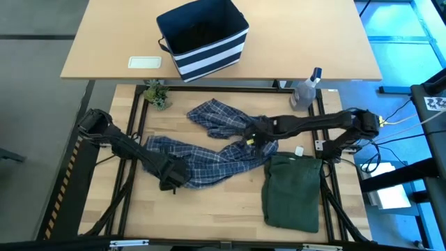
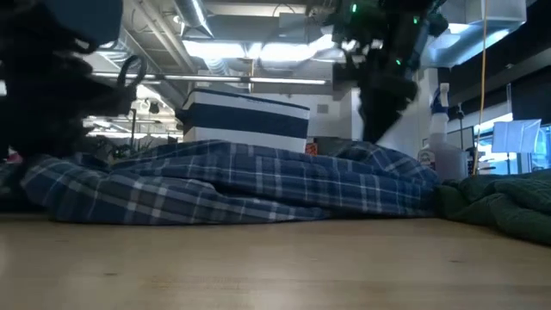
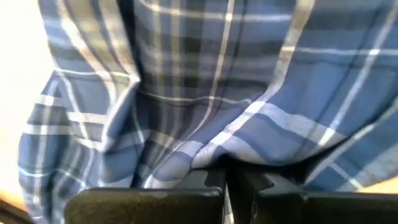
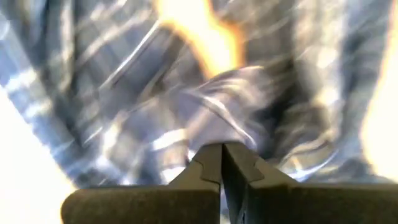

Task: Fold Laundry from Bin
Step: Fold the blue checkered pants

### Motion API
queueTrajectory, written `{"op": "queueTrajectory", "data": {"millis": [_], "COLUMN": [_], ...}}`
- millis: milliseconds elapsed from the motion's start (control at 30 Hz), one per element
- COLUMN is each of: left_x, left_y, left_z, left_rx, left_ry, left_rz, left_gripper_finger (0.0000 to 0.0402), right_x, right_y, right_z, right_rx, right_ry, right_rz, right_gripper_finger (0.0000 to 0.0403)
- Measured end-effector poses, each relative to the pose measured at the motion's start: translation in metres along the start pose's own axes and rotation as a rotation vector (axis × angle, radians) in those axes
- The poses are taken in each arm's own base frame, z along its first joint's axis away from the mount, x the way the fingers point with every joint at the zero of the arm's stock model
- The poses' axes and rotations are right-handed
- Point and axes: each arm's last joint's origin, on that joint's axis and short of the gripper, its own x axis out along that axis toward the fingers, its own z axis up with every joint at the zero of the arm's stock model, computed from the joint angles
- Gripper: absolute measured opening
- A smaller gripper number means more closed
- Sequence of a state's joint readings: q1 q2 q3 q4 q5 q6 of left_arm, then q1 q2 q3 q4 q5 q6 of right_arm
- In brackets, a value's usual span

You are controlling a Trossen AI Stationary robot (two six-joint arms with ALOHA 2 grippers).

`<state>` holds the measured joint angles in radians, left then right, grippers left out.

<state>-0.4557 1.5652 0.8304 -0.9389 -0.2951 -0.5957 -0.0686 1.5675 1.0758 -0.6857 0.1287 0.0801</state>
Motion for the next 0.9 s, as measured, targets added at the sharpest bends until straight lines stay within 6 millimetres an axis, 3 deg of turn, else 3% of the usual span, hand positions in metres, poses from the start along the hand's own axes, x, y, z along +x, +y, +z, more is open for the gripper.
{"op": "queueTrajectory", "data": {"millis": [167, 367, 667, 900], "left_x": [-0.024, -0.047, -0.040, -0.028], "left_y": [0.004, 0.007, 0.004, -0.004], "left_z": [0.003, 0.004, 0.017, 0.006], "left_rx": [-0.019, -0.049, -0.059, -0.031], "left_ry": [-0.111, -0.329, -0.374, -0.185], "left_rz": [-0.044, -0.019, -0.023, -0.222], "left_gripper_finger": [0.0000, 0.0000, 0.0000, 0.0000], "right_x": [-0.012, 0.002, 0.050, 0.079], "right_y": [-0.022, -0.054, -0.091, -0.107], "right_z": [0.011, 0.020, 0.025, 0.014], "right_rx": [0.030, 0.071, 0.138, 0.174], "right_ry": [-0.118, -0.169, -0.180, -0.067], "right_rz": [-0.127, -0.145, -0.072, -0.080], "right_gripper_finger": [0.0001, 0.0001, 0.0001, 0.0001]}}
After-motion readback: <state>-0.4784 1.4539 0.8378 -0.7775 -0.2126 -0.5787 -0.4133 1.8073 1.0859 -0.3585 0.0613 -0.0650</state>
